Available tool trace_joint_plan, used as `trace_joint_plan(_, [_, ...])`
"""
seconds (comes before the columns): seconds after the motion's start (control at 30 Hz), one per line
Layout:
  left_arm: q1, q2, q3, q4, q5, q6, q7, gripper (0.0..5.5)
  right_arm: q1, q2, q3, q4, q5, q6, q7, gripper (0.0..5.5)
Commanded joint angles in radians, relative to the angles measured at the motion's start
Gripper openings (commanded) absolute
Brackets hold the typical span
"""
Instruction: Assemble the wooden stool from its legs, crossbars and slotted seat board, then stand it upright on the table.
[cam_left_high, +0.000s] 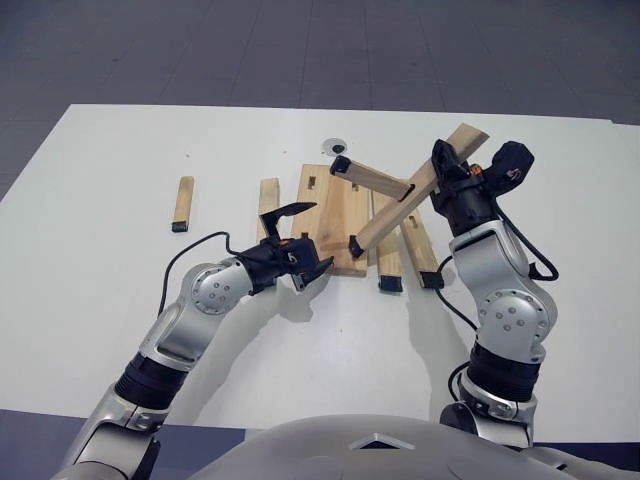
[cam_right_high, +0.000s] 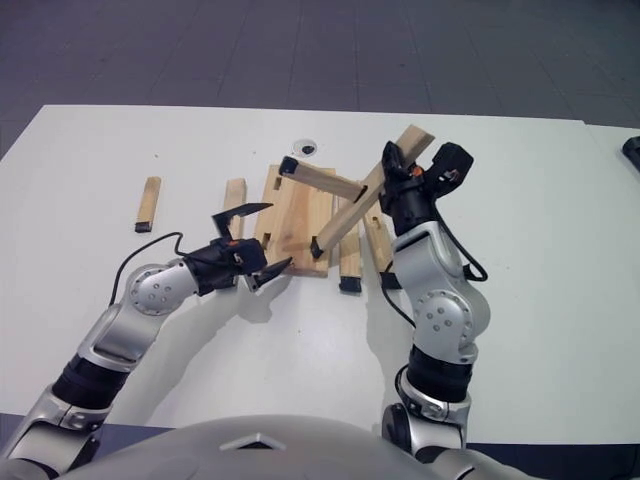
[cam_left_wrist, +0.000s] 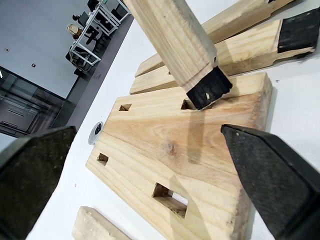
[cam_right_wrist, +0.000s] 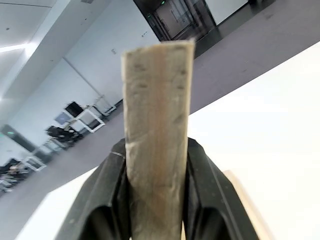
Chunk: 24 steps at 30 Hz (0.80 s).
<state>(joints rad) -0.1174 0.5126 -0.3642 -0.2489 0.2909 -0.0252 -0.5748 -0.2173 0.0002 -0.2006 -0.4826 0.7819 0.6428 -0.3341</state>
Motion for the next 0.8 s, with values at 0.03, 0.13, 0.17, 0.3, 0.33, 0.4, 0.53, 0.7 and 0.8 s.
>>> trace_joint_plan(0.03, [-0.018, -0.005, -0.009, 0.013, 0.009, -0.009, -0.012, 5.4, -0.008, -0.028, -0.013, 0.04, -0.067, -0.017, 0.006, 1.03])
trace_joint_plan(0.13, [-0.02, -0.013, -0.015, 0.018, 0.014, -0.01, -0.011, 5.4, -0.008, -0.033, 0.018, 0.076, -0.137, -0.057, 0.026, 1.03])
trace_joint_plan(0.17, [-0.021, -0.016, -0.017, 0.021, 0.015, -0.011, -0.01, 5.4, -0.008, -0.03, 0.037, 0.094, -0.164, -0.077, 0.038, 1.03])
trace_joint_plan(0.3, [-0.038, -0.029, -0.026, 0.039, 0.018, -0.017, -0.014, 5.4, -0.013, -0.022, 0.102, 0.134, -0.249, -0.146, 0.085, 1.03])
trace_joint_plan(0.33, [-0.042, -0.032, -0.028, 0.043, 0.018, -0.018, -0.014, 5.4, -0.018, -0.021, 0.112, 0.139, -0.265, -0.162, 0.095, 1.03])
trace_joint_plan(0.4, [-0.047, -0.036, -0.032, 0.048, 0.019, -0.019, -0.013, 5.4, -0.028, -0.016, 0.121, 0.151, -0.289, -0.19, 0.111, 1.03])
trace_joint_plan(0.53, [-0.056, -0.036, -0.036, 0.057, 0.018, -0.027, -0.017, 5.4, -0.044, 0.002, 0.116, 0.155, -0.325, -0.241, 0.115, 1.03])
trace_joint_plan(0.7, [-0.053, -0.031, -0.027, 0.053, 0.013, -0.026, -0.017, 5.4, -0.043, 0.04, 0.111, 0.151, -0.33, -0.279, 0.132, 1.03])
trace_joint_plan(0.8, [-0.055, -0.028, -0.025, 0.057, 0.008, -0.03, -0.021, 5.4, -0.05, 0.056, 0.111, 0.148, -0.339, -0.302, 0.143, 1.03])
